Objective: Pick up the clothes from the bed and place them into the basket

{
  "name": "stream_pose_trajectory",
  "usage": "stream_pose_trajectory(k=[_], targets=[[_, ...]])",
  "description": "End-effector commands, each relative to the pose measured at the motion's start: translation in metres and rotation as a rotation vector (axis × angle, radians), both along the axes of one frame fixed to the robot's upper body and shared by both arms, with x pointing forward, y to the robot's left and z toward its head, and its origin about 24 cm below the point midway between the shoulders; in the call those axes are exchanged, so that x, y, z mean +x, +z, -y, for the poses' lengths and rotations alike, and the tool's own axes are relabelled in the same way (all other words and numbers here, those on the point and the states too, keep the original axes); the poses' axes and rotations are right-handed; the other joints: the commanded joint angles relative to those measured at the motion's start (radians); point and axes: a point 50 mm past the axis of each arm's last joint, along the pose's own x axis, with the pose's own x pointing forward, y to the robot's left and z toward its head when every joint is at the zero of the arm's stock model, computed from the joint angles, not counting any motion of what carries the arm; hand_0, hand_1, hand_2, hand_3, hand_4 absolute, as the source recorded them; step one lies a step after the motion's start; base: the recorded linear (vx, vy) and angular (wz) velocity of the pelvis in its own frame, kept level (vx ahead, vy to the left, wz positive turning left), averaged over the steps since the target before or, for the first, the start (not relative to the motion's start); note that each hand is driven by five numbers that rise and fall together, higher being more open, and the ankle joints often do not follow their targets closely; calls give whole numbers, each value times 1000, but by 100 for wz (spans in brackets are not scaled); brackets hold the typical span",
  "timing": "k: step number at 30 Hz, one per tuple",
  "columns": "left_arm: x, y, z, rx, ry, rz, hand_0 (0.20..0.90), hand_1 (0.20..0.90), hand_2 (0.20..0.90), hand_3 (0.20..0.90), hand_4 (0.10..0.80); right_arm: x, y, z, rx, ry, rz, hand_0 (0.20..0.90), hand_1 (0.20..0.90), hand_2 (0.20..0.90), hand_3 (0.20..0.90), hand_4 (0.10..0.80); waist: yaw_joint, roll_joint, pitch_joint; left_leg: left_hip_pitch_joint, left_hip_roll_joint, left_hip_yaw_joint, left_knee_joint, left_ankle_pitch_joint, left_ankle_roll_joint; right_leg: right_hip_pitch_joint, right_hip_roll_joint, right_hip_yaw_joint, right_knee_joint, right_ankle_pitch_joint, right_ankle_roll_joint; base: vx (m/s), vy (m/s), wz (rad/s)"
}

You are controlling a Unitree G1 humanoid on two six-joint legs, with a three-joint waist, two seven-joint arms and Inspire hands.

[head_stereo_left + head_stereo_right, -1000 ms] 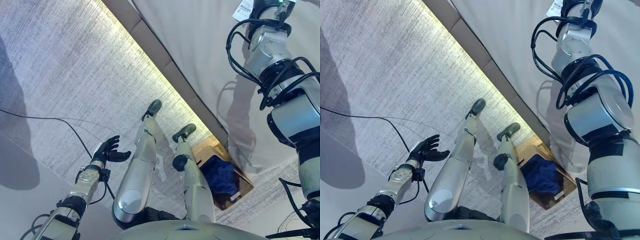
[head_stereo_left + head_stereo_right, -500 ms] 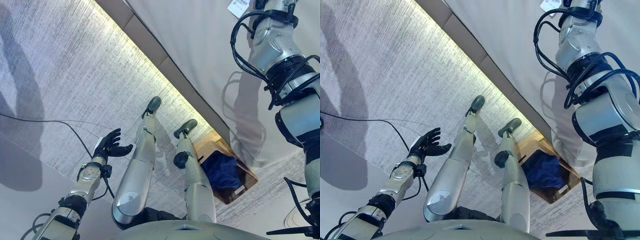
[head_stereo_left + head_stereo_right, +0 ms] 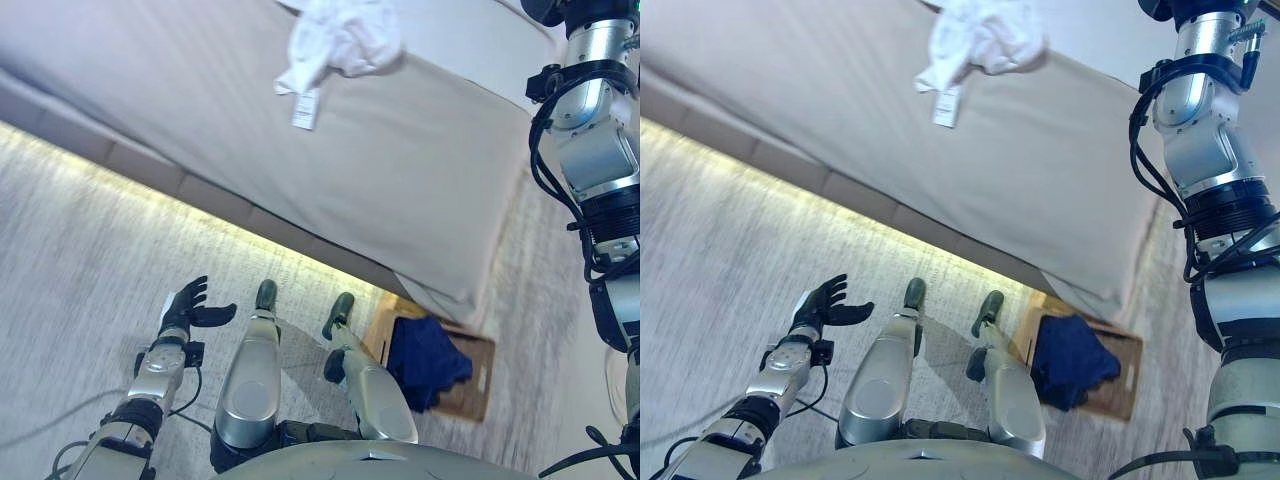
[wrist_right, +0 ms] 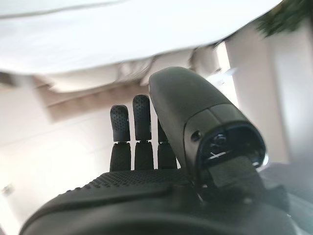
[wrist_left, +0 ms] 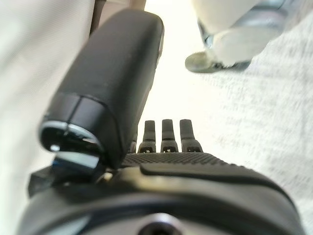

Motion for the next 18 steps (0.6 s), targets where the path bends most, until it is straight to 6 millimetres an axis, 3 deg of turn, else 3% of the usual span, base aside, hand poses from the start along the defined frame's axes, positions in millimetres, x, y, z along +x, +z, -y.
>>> stream_pose_trajectory(k=[1,8,9,10,17,18], targets=[[-48,-29,-5,113,-45,-200,900,900,900,900,800,-22,27,11,-78,15,115,300,300,300,200,100,-11,45,-179,199,-58,3,-223,-61,24,20,-54,13,52,87,-30,4,65,-29],[-57,-40,-3,140,-97,-313,900,900,900,900,800,-24,6,21,-61,51,-4,300,300,300,200,100,-64,66,-241,273,-81,29,-229,-81,43,34,-66,36,65,116,-20,32,19,-27],[-57,-40,-3,152,-120,-327,900,900,900,900,800,-23,-2,24,-59,48,-52,559,559,559,502,402,-69,64,-248,280,-84,33,-229,-82,46,36,-68,40,67,124,-17,48,-52,-19],[-58,-41,-2,158,-138,-338,900,900,900,900,800,-21,-10,25,-46,54,-92,900,900,900,900,800,-72,62,-254,286,-85,36,-229,-84,48,38,-69,41,70,128,-17,51,-83,-23],[-48,-45,25,22,-158,-261,900,900,900,900,800,-5,-101,8,260,275,-386,900,900,900,900,800,-104,73,-273,331,-88,58,-232,-92,65,64,-65,65,80,131,-31,11,-27,-16],[-46,-44,26,11,-151,-242,900,900,900,900,800,-5,-106,7,296,291,-397,900,900,900,900,800,-106,74,-273,333,-88,61,-231,-93,66,64,-64,66,82,131,-32,-3,23,-6]])
